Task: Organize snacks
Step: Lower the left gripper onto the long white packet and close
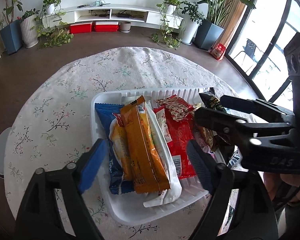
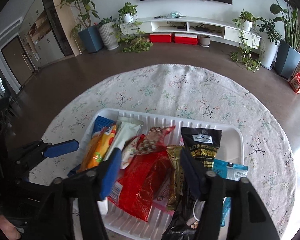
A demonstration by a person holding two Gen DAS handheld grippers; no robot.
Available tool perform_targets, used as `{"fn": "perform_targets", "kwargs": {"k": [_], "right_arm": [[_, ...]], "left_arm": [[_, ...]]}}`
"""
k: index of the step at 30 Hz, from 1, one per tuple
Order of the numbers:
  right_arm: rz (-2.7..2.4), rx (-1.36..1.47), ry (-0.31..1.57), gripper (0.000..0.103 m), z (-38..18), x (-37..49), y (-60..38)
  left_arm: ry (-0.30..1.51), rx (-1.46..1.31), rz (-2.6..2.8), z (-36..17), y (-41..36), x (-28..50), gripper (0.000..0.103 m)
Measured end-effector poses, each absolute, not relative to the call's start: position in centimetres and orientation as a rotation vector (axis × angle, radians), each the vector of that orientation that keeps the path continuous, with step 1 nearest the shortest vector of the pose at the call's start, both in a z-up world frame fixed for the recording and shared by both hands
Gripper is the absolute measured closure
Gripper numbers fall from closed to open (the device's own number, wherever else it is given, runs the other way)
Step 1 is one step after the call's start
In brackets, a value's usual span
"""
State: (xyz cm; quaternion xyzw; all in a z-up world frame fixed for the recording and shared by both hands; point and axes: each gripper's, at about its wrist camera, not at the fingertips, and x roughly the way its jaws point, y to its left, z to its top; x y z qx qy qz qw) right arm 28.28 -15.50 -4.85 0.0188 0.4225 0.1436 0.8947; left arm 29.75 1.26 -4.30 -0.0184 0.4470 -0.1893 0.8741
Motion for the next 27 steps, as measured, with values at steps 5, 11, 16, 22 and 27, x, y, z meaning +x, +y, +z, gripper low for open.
{"fn": "perform_targets", "kwargs": {"k": [5, 11, 16, 22, 27], "right_arm": [[0.292, 0.052, 0.836, 0.016, -3.9, 27.0, -15.9], [0.27, 0.122, 0.788, 0.011, -3.5, 23.9, -18.4], [0.249, 0.197, 0.769, 0.01, -4.4, 20.0, -21.3], [0.168, 0.267, 0.787, 0.01, -7.7, 13.8, -24.5], [0.123, 0.38, 0.814, 0.01, -10.5, 9.4, -26.7]], "left_arm": [[0.911, -0.044, -0.377, -3.5, 1.4, 28.1, 0.003], [0.842, 0.073, -0.391, -2.9, 0.1, 24.7, 0.0], [0.821, 0.203, -0.451, -3.5, -2.8, 20.7, 0.0], [0.887, 0.293, -0.525, -5.2, -6.3, 17.1, 0.0], [0.91, 0.371, -0.584, -6.1, -8.9, 15.9, 0.001]]}}
